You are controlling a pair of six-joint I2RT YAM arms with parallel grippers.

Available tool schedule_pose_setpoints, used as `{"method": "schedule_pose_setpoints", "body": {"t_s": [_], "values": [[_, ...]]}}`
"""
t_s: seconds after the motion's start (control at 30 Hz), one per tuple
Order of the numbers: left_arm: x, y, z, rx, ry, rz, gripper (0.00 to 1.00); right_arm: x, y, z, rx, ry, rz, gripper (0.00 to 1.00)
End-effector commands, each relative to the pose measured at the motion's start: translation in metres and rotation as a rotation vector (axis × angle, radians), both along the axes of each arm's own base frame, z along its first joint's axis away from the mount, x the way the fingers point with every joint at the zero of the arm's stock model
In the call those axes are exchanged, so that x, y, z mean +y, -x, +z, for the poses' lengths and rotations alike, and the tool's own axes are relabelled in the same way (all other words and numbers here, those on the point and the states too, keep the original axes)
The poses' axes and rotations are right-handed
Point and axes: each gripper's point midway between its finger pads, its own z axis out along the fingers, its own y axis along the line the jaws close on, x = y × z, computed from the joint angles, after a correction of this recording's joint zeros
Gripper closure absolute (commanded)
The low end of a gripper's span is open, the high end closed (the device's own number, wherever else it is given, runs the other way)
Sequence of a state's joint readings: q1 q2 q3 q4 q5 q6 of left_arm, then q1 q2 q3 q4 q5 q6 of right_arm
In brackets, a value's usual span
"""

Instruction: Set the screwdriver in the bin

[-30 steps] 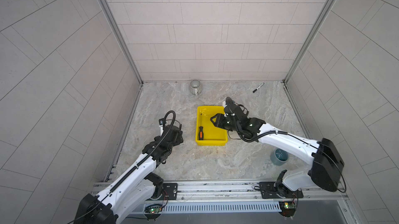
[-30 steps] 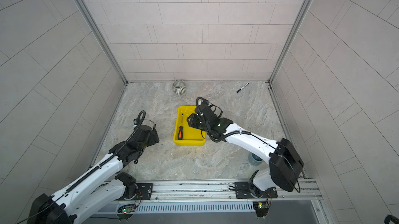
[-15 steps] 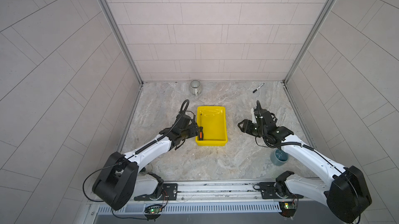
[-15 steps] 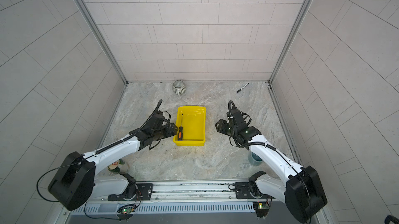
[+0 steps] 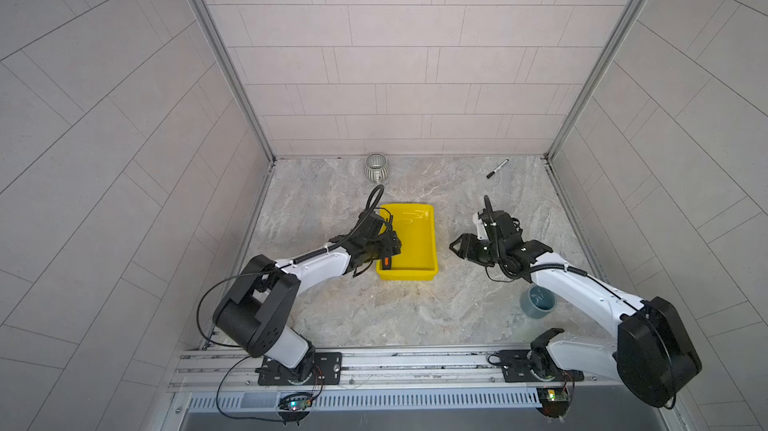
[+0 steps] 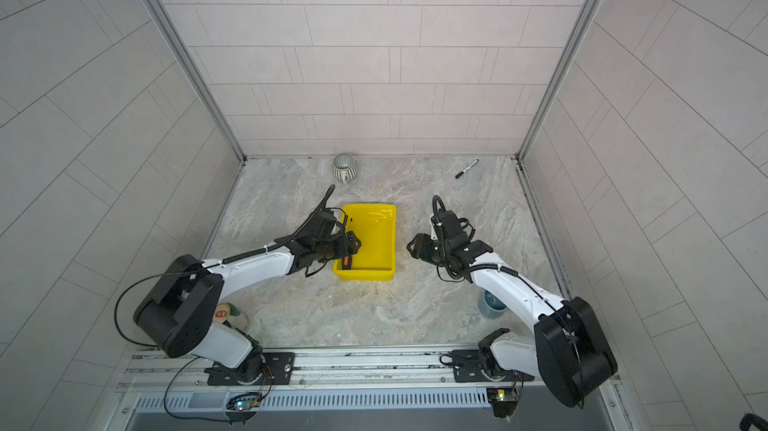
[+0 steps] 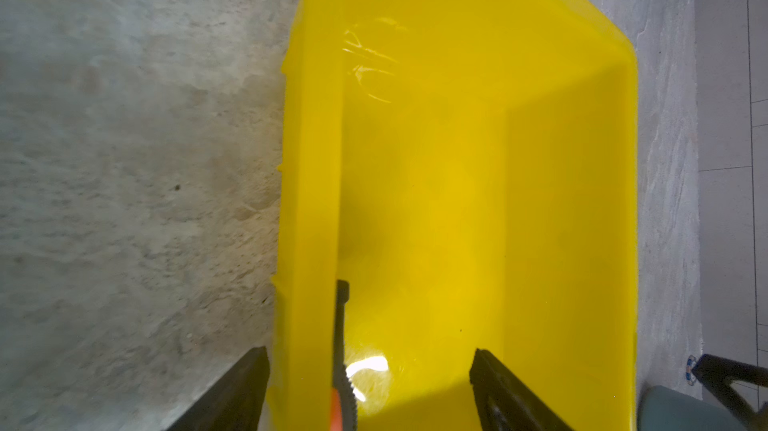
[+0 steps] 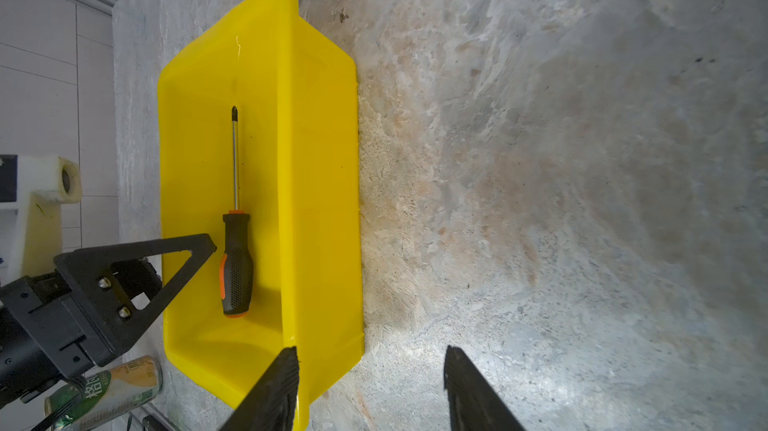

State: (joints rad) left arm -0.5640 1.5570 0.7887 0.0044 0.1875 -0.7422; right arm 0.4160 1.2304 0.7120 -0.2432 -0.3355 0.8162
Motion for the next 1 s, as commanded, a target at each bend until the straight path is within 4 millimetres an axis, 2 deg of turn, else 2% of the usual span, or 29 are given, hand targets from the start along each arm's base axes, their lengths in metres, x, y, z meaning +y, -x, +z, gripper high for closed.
{"method": "schedule_pose_setpoints", "body": {"t_s": [0.0,0.17,0.3,0.4,0.5,0.57,0.73,0.87,0.97], "values": [[-0.020,-0.018,0.013,-0.034,0.048,-0.009,0.17,-0.002,0.003,-0.003,0.011,-0.002,-0.006,0.43],[-0.044,-0.030,0.015,-0.037,0.085,-0.018,0.17,-0.017,0.008,0.000,-0.014,0.020,-0.039,0.43],[-0.057,-0.033,0.017,-0.039,0.117,-0.011,0.17,-0.037,0.010,0.008,-0.066,0.053,-0.077,0.43],[-0.055,-0.033,0.017,-0.038,0.123,0.016,0.17,-0.054,0.010,0.012,-0.080,0.074,-0.117,0.43],[-0.047,-0.027,0.017,-0.038,0.149,0.065,0.17,-0.062,0.009,0.011,-0.079,0.073,-0.138,0.43],[-0.043,-0.022,0.018,-0.042,0.172,0.083,0.16,-0.061,0.006,0.009,-0.076,0.079,-0.131,0.38],[-0.038,-0.011,0.019,-0.033,0.186,0.090,0.16,-0.047,-0.012,-0.001,-0.028,0.057,-0.087,0.37],[-0.035,-0.004,0.019,-0.027,0.214,0.109,0.16,-0.029,-0.032,-0.007,0.035,0.006,-0.057,0.37],[-0.041,0.003,0.022,-0.020,0.263,0.107,0.16,-0.009,-0.050,-0.007,0.069,-0.050,-0.003,0.37]]}}
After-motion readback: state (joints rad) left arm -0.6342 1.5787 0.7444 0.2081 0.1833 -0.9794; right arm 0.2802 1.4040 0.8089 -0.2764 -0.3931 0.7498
